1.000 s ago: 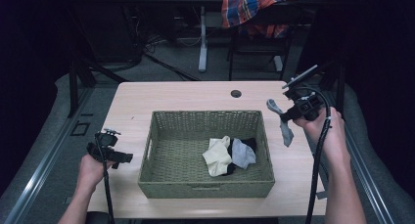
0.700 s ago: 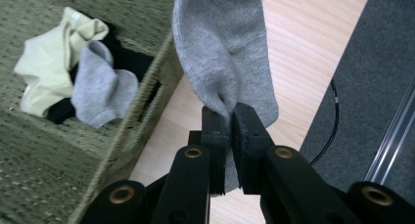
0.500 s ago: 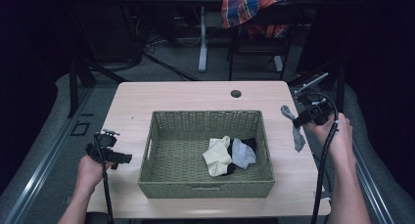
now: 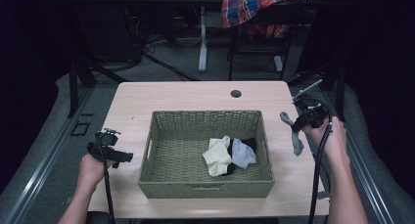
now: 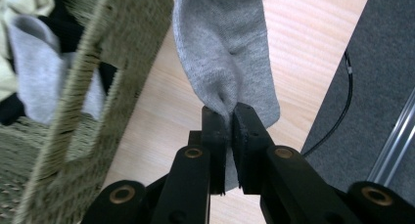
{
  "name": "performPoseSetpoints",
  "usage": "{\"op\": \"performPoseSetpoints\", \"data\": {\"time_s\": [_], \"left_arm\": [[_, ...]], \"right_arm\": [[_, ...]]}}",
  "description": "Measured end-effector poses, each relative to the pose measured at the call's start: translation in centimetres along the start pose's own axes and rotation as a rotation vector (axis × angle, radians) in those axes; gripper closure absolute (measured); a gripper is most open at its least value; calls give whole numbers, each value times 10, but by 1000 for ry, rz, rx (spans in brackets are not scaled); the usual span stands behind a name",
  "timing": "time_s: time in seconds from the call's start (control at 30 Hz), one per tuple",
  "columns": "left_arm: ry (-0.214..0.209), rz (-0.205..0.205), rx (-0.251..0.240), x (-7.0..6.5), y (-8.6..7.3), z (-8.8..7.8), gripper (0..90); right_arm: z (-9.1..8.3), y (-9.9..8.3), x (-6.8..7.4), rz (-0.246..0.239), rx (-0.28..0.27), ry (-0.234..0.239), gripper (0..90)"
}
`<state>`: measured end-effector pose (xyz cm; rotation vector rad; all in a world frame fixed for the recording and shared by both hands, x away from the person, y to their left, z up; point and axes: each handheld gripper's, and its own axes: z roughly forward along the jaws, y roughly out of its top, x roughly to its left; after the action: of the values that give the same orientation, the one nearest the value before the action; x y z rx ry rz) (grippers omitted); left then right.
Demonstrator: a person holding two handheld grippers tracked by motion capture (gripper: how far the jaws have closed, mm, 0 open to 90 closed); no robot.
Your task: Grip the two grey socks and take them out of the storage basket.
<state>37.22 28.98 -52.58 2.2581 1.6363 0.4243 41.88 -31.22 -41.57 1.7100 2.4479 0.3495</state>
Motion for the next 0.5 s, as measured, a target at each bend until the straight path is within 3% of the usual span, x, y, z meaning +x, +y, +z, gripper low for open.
{"op": "performPoseSetpoints", "data": {"time_s": [0.1,0.17,0.3,0.4,0.5], "left_arm": [[4,4,-7,0,-1,-1,2],[4,-1,-7,1,-1,-1,2],[3,6,-17,2,-1,-4,2],[1,1,-15,3,-1,-3,2],[0,1,-19,3,0,-3,2]], "right_arm": [[9,-1,1,-14,26,-3,849],[13,-1,2,7,9,-12,850],[28,-1,6,-22,66,-20,850],[39,-2,5,6,72,-40,849],[50,-4,5,2,108,-44,850]]}}
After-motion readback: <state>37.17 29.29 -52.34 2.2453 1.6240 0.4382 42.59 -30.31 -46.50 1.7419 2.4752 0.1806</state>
